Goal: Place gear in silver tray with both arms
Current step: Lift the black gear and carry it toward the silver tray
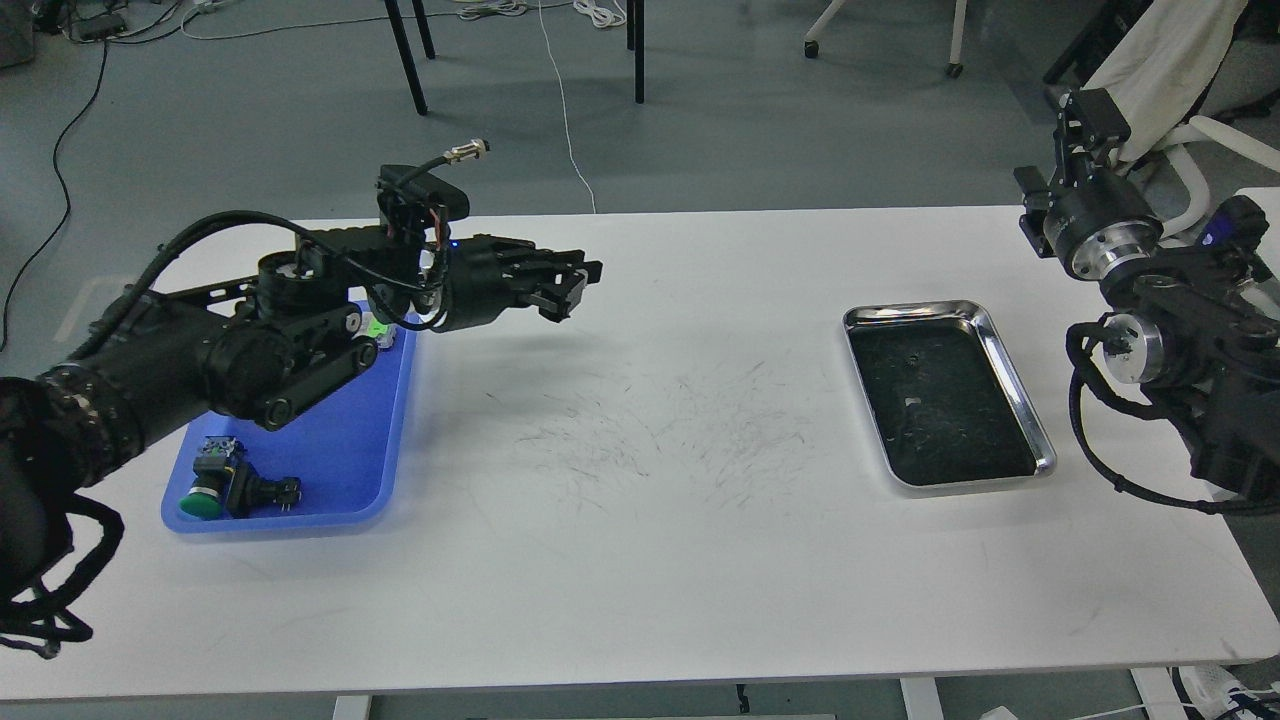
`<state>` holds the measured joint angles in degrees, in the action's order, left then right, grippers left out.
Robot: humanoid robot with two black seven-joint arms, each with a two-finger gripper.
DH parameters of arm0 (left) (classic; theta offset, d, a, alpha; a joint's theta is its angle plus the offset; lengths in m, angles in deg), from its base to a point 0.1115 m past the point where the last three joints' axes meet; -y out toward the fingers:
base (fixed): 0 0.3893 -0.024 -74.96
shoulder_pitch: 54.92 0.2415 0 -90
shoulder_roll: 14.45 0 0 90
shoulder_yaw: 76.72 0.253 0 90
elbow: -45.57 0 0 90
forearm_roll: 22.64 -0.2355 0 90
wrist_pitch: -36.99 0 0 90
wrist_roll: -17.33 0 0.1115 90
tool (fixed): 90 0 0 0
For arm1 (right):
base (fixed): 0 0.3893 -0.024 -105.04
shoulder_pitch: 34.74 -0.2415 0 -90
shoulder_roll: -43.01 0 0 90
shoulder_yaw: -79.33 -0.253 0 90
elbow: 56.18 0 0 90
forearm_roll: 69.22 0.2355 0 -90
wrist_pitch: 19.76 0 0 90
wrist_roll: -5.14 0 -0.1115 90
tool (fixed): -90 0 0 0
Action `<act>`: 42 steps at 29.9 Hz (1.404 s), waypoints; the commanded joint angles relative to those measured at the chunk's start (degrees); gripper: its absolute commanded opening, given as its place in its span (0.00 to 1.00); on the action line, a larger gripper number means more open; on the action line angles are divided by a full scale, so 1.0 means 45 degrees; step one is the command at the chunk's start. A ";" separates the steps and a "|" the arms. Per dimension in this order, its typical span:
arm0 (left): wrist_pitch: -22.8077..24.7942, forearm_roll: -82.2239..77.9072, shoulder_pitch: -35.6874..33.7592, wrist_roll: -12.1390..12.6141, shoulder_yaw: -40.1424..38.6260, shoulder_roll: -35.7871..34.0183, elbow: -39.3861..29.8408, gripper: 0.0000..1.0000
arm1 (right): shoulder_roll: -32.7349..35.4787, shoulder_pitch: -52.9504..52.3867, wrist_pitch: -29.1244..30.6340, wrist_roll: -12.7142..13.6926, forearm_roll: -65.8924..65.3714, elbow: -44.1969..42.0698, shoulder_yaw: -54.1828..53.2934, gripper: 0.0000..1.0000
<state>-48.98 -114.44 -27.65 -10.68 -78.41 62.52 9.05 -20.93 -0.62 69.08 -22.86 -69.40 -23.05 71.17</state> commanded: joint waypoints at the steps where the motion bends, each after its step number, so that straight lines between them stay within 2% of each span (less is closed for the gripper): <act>1: -0.0056 0.0008 0.0189 0.0001 0.0199 0.1663 0.1081 0.05 | 0.0010 0.0014 -0.0016 0.0000 0.0000 -0.0019 0.0016 0.95; 6: -0.0115 0.0066 0.0540 0.0001 0.0668 0.2897 0.1318 0.05 | 0.0030 0.0034 0.0004 0.0000 0.0000 -0.0038 0.0016 0.95; 23: -0.0642 0.0125 0.1537 0.0001 0.0707 0.2897 0.1046 0.05 | 0.0206 0.0073 0.0062 0.0000 -0.0019 -0.0038 0.0075 0.95; 27: -0.1461 0.0008 0.1829 0.0001 0.0727 0.2897 0.0518 0.06 | 0.0206 0.0073 0.0043 0.0000 -0.0019 -0.0038 0.0075 0.95; 42: -0.1580 -0.0090 0.2670 0.0001 0.0902 0.2897 0.0303 0.07 | 0.0206 0.0093 0.0043 0.0000 -0.0078 -0.0058 0.0075 0.95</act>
<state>-55.94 -115.03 -16.26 -10.67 -74.33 75.55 11.10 -20.01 -0.27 69.30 -22.86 -69.70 -23.31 71.51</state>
